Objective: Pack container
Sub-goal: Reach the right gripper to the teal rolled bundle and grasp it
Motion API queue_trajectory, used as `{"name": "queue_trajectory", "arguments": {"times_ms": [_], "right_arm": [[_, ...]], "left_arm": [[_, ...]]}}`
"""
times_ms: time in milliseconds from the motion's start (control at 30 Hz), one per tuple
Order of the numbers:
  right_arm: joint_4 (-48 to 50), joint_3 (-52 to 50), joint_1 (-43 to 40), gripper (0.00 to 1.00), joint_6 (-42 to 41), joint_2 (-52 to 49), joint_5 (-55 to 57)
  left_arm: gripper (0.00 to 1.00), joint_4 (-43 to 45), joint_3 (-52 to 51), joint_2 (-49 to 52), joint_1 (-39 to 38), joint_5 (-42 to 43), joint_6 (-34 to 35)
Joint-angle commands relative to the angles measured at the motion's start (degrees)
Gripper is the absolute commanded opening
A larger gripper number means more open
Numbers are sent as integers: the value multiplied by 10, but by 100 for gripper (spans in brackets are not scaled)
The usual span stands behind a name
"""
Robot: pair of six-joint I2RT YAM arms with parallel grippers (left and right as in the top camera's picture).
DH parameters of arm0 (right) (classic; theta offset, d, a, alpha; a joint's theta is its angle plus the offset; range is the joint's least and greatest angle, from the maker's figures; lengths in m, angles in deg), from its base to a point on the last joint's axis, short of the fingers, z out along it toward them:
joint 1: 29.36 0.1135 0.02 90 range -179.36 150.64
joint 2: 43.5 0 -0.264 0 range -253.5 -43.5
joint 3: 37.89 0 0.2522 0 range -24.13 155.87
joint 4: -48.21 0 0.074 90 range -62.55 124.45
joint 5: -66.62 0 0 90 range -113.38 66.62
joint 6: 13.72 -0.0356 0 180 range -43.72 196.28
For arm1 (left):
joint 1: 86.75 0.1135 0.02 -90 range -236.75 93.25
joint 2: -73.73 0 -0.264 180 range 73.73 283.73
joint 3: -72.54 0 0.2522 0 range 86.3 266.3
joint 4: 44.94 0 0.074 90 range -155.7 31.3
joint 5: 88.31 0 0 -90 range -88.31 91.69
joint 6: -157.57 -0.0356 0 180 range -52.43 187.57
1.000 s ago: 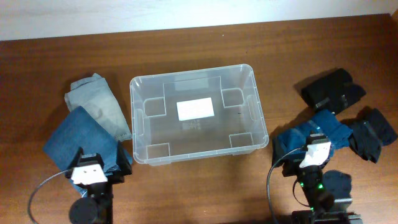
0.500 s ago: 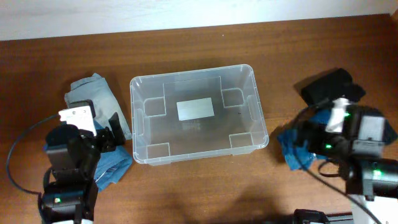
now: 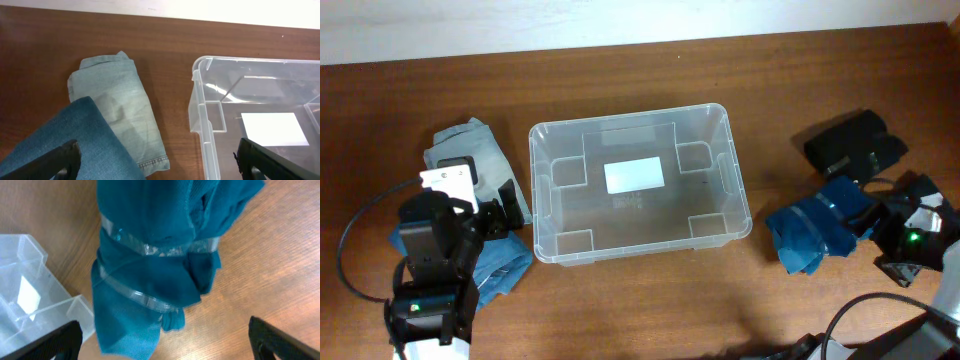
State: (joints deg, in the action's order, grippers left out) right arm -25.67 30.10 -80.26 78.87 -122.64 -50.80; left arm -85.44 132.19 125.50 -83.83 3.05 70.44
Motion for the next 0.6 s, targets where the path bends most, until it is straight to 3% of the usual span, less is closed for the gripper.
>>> {"name": "queue_trajectory", "arguments": {"times_ms": [0, 167, 300, 367, 433, 567], "right_arm": [[95, -89, -2, 98, -1, -23, -41], [323, -213, -1, 98, -68, -30, -43], [431, -266, -1, 98, -82, -30, -89], [439, -267, -1, 99, -83, -30, -89], [442, -267, -1, 91, -83, -30, -89], [446, -267, -1, 54, -83, -30, -93]], "left_arm": [[99, 4, 12, 0, -2, 8, 6], [99, 4, 12, 0, -2, 8, 6], [99, 4, 12, 0, -2, 8, 6], [100, 4, 12, 0, -2, 8, 6], [99, 4, 12, 0, -2, 8, 6], [99, 4, 12, 0, -2, 8, 6]]}}
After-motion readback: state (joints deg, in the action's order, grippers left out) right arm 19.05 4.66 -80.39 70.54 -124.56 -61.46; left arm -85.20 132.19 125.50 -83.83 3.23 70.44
